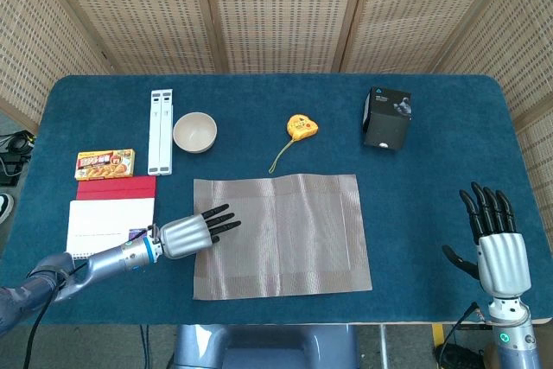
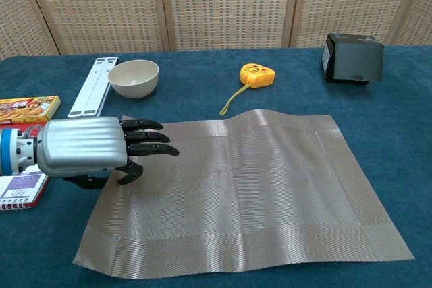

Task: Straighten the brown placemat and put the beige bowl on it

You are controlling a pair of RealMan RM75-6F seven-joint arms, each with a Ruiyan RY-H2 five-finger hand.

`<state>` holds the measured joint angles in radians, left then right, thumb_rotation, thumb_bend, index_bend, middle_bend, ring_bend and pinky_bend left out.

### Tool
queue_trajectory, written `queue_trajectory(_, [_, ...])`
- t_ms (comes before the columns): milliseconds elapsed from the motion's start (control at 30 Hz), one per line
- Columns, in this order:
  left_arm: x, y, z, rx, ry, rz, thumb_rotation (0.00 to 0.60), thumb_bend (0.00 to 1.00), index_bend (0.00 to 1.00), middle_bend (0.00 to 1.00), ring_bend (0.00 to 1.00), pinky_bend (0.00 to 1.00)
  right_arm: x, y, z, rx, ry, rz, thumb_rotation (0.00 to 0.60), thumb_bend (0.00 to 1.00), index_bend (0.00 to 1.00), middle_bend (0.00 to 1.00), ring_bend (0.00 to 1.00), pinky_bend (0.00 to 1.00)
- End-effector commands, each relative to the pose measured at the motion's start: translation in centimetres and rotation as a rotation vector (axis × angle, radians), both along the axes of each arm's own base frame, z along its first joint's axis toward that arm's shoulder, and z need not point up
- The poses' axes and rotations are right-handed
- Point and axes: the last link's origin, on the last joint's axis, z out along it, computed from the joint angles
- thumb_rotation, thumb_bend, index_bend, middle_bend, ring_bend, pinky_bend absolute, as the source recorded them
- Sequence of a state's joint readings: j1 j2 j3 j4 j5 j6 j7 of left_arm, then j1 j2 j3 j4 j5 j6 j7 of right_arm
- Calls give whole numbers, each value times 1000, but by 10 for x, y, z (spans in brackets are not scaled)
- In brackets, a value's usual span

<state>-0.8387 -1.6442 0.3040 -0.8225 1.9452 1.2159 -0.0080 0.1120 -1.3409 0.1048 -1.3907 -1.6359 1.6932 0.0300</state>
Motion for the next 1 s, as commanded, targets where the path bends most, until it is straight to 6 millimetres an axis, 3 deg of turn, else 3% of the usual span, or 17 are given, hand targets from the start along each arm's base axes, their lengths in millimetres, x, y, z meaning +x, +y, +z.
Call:
queue_trajectory(33, [-5,1,4,7,-2,11,600,492,786,0,0,0,0,0,0,0,1,1,600,0,0,0,0,0])
queue_trajectory(267, [-18,-1,11,13,18,13,600,492,786,0,0,0,1,1,-1,2,3,4,600,0,0,0,0,0])
queue_trajectory(1000, [-32,-3,16,20,34,23,600,492,784,0,0,0,2,2,-1,4,3,7,600,0,0,0,0,0])
